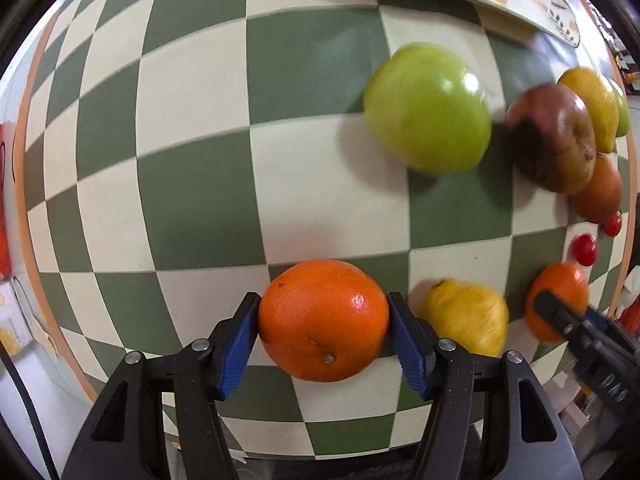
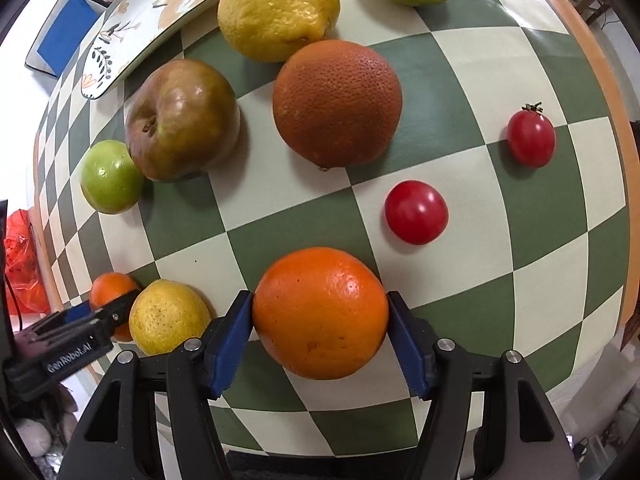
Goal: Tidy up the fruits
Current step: 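Grasp the large orange with the right tool while the left tool grasps the small orange, then place both oranges onto the floral plate and open both tools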
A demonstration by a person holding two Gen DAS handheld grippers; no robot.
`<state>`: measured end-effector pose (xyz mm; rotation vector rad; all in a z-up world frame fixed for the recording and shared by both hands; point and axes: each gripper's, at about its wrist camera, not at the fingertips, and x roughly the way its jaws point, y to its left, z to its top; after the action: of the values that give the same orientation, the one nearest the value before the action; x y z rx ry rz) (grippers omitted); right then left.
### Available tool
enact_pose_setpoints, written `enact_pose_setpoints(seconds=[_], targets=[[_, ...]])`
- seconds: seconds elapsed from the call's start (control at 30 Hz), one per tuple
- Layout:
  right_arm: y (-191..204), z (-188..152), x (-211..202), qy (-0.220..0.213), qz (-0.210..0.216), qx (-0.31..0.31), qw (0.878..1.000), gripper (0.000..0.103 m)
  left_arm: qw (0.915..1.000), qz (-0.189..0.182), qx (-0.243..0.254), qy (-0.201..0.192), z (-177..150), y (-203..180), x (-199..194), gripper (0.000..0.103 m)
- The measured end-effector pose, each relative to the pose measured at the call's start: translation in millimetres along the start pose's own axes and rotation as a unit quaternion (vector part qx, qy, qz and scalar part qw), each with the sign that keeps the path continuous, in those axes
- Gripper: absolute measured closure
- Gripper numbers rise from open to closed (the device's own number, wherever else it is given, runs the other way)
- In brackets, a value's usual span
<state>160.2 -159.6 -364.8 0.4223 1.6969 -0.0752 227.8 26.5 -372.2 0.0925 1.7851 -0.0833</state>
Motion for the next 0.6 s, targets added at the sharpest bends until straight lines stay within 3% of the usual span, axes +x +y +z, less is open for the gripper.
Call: enact_pose_setpoints(seconds=[0.3, 0.47, 0.6], targets=[[14, 9, 14, 0.018, -0.014, -0.008, 1.0, 0.035, 0.9998, -0.009, -0.006, -0.017, -11, 0, -8, 0.042], [16, 1, 17, 0.029, -0.018, -0.022, 0.999, 0.036, 0.9997, -0.003, -0.014, -0.018, -11, 19, -14, 0.043], [18, -3, 8, 0.033, 0.005, -0.035, 0.999, 0.036, 0.9995, -0.005, -0.02, -0.023, -8, 20, -32, 0.043]])
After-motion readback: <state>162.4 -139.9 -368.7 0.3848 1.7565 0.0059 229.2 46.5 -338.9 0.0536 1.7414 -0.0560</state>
